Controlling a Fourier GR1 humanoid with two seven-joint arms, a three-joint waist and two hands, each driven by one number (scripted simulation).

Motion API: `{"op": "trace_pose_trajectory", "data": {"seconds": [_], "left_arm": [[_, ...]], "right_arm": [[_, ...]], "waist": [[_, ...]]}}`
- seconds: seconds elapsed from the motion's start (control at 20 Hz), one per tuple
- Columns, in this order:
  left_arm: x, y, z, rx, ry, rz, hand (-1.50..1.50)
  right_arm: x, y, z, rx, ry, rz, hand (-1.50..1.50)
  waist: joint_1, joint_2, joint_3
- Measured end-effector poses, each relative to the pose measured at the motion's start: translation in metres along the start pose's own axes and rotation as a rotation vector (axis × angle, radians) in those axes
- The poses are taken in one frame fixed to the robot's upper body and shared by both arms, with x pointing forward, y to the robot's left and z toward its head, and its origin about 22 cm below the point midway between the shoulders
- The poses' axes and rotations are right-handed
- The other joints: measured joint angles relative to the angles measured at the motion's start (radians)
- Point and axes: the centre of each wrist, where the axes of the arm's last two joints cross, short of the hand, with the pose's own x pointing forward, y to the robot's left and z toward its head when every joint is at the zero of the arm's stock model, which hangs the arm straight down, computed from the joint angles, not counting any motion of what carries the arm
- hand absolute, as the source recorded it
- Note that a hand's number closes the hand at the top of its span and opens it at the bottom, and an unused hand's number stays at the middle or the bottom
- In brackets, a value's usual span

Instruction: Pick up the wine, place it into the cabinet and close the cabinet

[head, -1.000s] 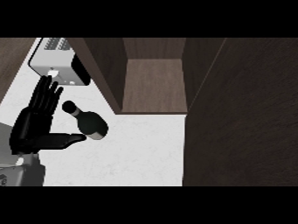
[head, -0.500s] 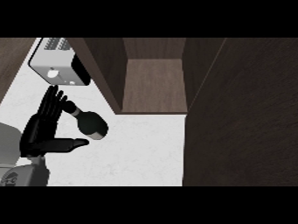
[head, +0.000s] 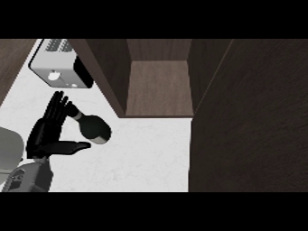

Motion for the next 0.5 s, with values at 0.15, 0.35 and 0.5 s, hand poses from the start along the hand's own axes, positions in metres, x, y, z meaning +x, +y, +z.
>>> {"op": "trace_pose_trajectory", "data": {"seconds": [0.15,0.35,0.5], "left_arm": [[-0.011,-0.005,0.0,-0.004,0.017,0.004,-1.5],[-0.018,-0.002,0.0,-0.013,0.035,0.007,-1.5],[-0.035,0.001,0.003,-0.012,0.038,0.008,-1.5]], "right_arm": [[0.003,-0.001,-0.005,-0.001,-0.002,0.004,-1.5],[0.0,-0.001,-0.002,-0.009,-0.005,0.004,-1.5],[0.002,-0.006,-0.002,-0.007,-0.005,0.016,-1.5]], "waist": [[0.001,0.0,0.0],[0.001,0.0,0.0],[0.0,0.0,0.0]]}}
